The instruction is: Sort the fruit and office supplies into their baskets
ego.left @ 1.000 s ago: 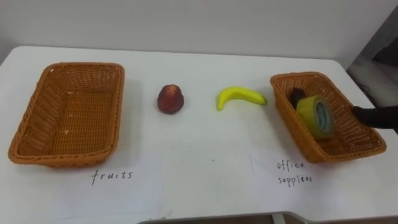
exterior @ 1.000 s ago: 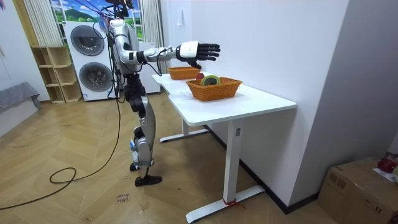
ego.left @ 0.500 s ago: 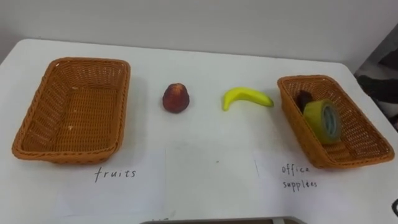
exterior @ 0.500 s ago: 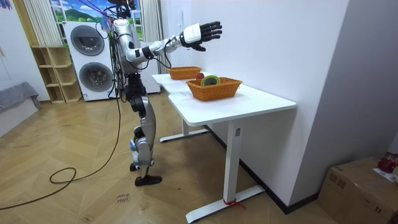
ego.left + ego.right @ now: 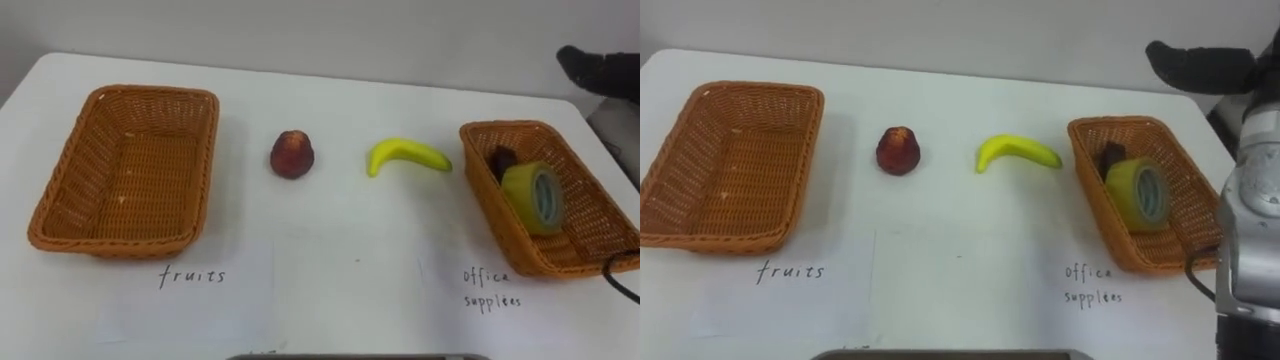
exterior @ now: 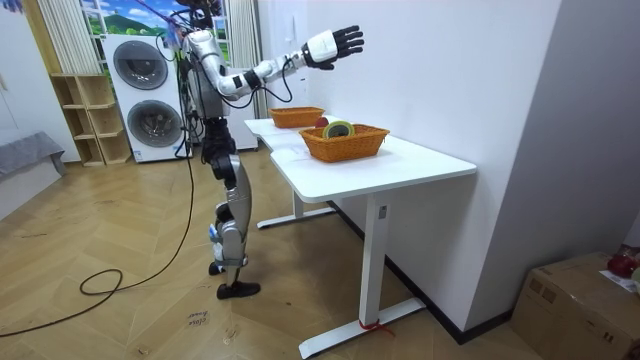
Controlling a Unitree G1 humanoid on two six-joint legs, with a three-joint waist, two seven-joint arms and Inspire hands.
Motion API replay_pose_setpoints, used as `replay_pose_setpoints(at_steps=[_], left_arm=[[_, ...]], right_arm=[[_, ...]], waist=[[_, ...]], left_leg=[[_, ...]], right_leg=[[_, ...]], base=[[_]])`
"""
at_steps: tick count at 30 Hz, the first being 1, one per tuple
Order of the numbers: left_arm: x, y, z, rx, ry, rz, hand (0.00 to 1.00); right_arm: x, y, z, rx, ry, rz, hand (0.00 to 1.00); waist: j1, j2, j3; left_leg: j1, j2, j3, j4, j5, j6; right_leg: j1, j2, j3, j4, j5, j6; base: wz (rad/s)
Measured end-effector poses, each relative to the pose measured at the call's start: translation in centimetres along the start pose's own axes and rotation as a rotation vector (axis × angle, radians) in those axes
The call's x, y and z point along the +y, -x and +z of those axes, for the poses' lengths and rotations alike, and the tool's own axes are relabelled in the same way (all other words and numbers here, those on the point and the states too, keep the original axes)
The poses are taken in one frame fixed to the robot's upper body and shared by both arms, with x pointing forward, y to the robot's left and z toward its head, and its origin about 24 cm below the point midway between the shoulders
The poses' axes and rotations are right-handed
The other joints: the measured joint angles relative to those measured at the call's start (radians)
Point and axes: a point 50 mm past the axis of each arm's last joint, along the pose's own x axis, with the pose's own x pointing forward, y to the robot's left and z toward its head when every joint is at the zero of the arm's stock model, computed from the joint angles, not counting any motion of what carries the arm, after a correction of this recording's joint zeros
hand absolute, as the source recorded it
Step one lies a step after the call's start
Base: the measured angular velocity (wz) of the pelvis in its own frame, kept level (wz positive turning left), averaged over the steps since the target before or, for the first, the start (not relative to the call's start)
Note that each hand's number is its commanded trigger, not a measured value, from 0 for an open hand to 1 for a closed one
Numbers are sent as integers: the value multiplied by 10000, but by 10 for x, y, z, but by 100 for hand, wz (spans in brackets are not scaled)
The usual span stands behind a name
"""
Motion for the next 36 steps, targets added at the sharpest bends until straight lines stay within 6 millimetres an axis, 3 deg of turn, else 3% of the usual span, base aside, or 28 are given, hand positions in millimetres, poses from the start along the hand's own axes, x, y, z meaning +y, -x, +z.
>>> replay_pose_setpoints(at_steps=[8,10,12,15,24,30,36], left_arm=[[1,2,-11,259,24,-41,0],[5,1,-11,274,-23,44,0],[7,1,-12,298,-50,118,0],[10,1,-9,219,-124,194,0],[12,-2,13,-305,-294,213,0],[10,-3,21,-456,-189,242,0],[13,-4,32,-787,-409,343,0]], right_arm=[[20,2,-6,203,332,1061,0],[28,4,-13,481,479,1518,0],[34,5,-20,770,579,1833,0],[42,2,-26,1020,782,2070,0],[59,-10,-29,1113,1325,2906,0],[69,-8,-43,1637,1944,3850,0],[68,-11,-57,2075,3342,4507,0]], waist=[[486,-79,29],[623,-281,32],[754,-399,-42],[794,-591,-31],[979,-398,92],[1067,-352,73],[1306,-467,66]], left_leg=[[-22,0,-172,39,2,-3],[-115,10,-268,59,3,-9],[-248,16,-283,88,9,-20],[-507,-7,-375,287,8,-17],[-1284,-4,-418,636,1,4],[-1661,2,-542,738,5,0],[-1817,6,-545,745,9,0]], right_leg=[[78,-29,-271,3,0,0],[64,-29,-380,-7,1,-2],[-40,-26,-406,-15,14,-23],[-185,-38,-428,-26,36,-41],[-711,-51,-528,-160,213,-69],[-1066,-51,-575,-158,216,-74],[-1236,-61,-630,-161,217,-75]], base=[[8],[13],[8],[9],[1],[2],[1]])
